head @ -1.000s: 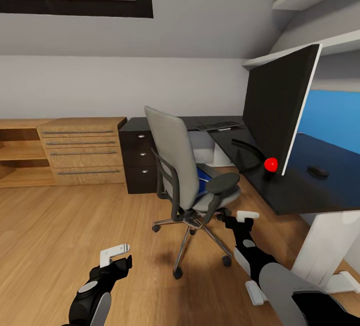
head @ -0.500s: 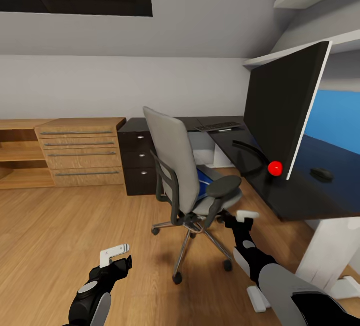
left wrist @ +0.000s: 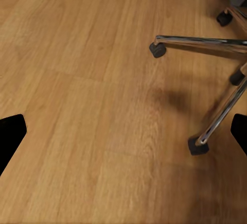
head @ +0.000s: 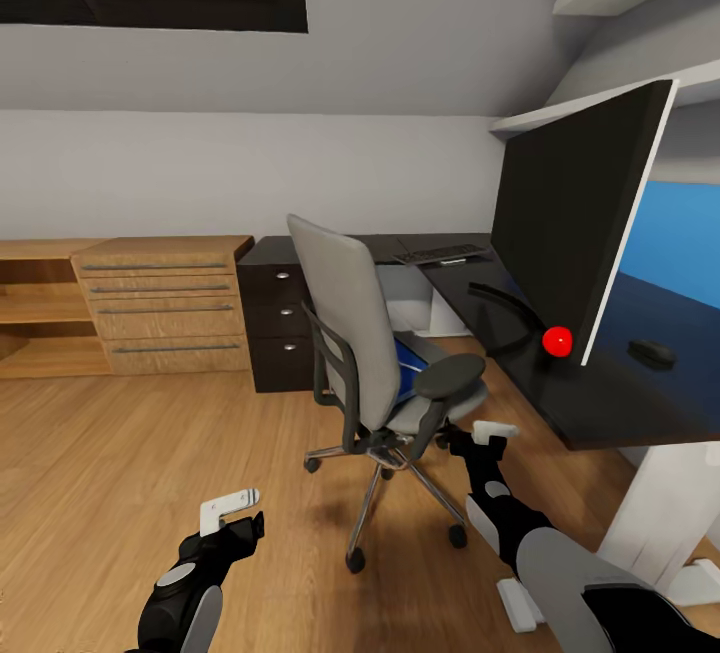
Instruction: In the bedroom, organize the workspace by keeping the computer under the desk, ensuring the monitor is on the desk, placing the keyboard on the desk next to the monitor, placing the mouse on the desk next to the keyboard, moving the folder from the swivel chair onto the desk next to the mouse, stacking the notebook on top of the folder with the pen on top of the notebook, and positioning the swivel chair next to the desk.
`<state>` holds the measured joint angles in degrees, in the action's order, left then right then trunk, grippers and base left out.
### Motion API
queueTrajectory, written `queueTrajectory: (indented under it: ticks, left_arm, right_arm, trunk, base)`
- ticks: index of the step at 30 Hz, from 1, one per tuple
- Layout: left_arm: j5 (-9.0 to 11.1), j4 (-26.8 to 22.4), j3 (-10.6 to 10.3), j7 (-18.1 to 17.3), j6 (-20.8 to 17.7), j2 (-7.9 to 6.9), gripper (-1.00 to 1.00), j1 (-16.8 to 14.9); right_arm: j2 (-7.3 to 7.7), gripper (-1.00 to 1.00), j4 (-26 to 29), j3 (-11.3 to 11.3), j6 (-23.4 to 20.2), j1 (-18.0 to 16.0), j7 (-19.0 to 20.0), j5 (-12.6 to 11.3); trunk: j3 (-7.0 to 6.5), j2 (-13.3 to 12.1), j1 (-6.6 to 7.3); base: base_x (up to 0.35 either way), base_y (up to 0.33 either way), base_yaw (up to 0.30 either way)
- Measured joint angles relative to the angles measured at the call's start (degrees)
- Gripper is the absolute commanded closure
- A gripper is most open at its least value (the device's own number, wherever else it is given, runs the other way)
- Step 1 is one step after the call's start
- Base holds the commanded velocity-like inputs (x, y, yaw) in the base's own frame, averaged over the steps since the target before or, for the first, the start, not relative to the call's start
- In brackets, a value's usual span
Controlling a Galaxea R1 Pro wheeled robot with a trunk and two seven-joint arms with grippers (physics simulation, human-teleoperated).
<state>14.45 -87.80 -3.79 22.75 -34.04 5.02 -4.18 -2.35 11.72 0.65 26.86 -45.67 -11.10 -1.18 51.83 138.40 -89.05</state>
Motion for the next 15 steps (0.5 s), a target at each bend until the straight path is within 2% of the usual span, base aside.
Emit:
queueTrajectory:
  ticks: [12, 15]
  left_arm:
    - [0.1, 0.1, 0.0, 0.0, 0.0, 0.00, -1.00, 0.0]
    - [0.1, 0.3, 0.0, 0.0, 0.0, 0.00, -1.00, 0.0]
  right_arm:
    - [-0.10, -1.00, 0.0, 0.2, 0.1, 0.0, -0.3, 0.0]
    - [-0.04, -1.00, 0.0, 0.3, 0.0, 0.0, -0.3, 0.0]
  trunk:
    - [0.00, 0.0, 0.00]
    - [0.00, 0.0, 0.00]
  base:
    - [0.000, 0.000, 0.250]
    - [0.000, 0.000, 0.076]
